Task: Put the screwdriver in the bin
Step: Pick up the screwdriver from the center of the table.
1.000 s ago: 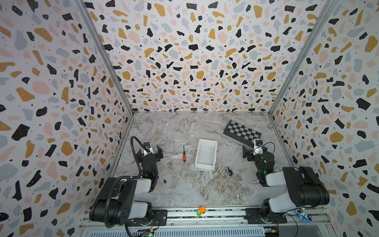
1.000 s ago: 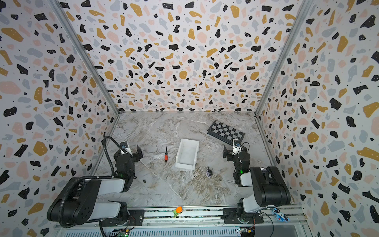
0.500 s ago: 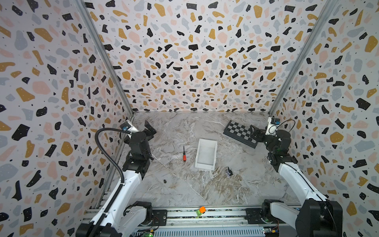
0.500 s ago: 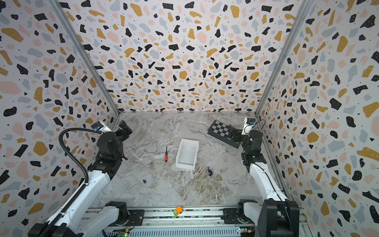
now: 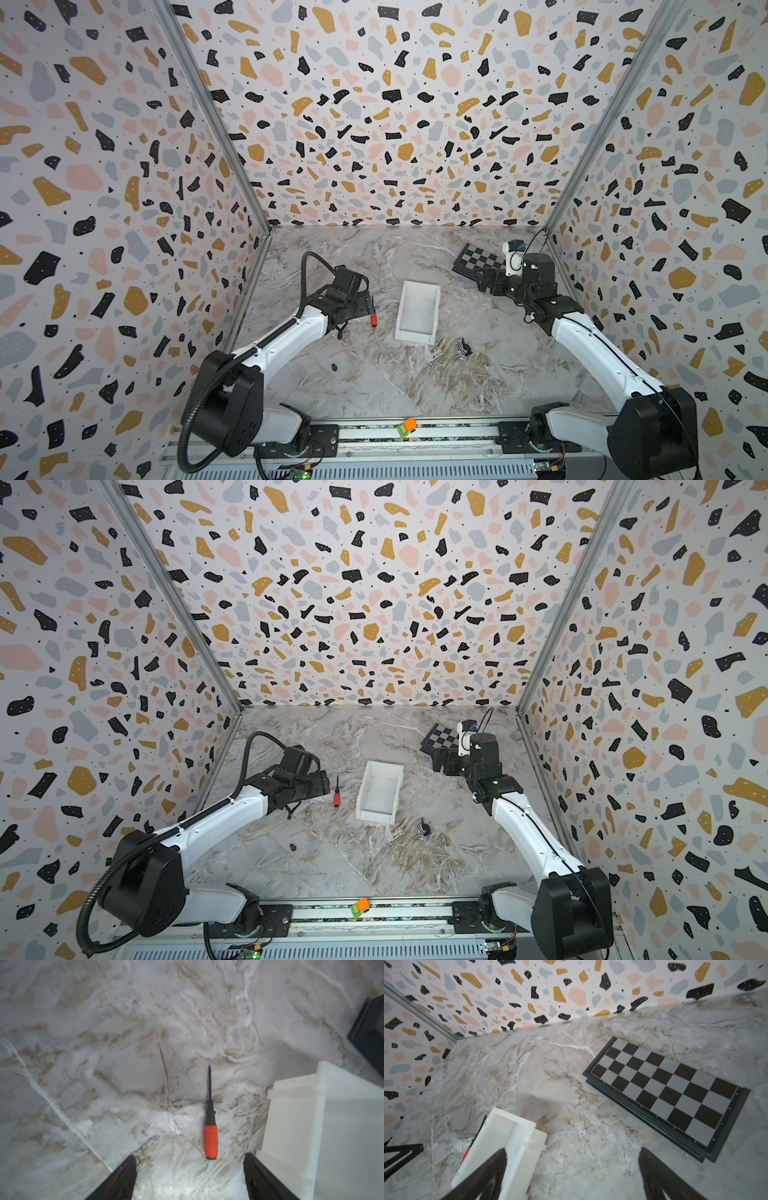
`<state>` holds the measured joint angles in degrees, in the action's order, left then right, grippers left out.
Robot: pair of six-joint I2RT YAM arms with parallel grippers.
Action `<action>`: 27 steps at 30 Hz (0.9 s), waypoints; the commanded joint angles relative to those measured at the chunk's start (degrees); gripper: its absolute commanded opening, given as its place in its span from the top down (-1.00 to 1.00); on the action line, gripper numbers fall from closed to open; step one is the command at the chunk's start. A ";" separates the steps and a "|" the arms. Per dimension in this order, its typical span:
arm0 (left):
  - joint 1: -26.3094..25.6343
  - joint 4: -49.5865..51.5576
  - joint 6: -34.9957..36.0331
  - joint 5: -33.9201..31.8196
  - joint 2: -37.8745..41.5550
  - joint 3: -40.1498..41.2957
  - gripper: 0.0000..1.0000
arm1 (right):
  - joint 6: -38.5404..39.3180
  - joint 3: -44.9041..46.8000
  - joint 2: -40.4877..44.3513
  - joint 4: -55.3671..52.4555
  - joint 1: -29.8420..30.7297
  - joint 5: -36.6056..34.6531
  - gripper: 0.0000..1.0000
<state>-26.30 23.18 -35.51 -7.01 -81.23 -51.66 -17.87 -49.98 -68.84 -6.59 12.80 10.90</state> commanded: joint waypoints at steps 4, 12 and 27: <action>-4.46 3.74 -3.19 -0.51 -6.47 -4.43 -0.46 | 1.07 -0.13 1.56 -2.85 0.30 0.95 -0.98; -5.84 2.87 -3.25 -1.96 -12.96 -6.55 -0.25 | 1.00 1.93 4.29 -3.01 -1.39 2.17 -0.98; -6.35 2.41 -4.04 -5.39 -18.86 -8.93 0.07 | 0.66 7.41 8.63 -1.10 -6.16 6.59 -0.98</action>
<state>-32.32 25.39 -38.81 -11.05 -99.57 -59.11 -17.47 -42.72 -61.32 -8.60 7.05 16.10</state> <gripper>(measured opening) 0.467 0.990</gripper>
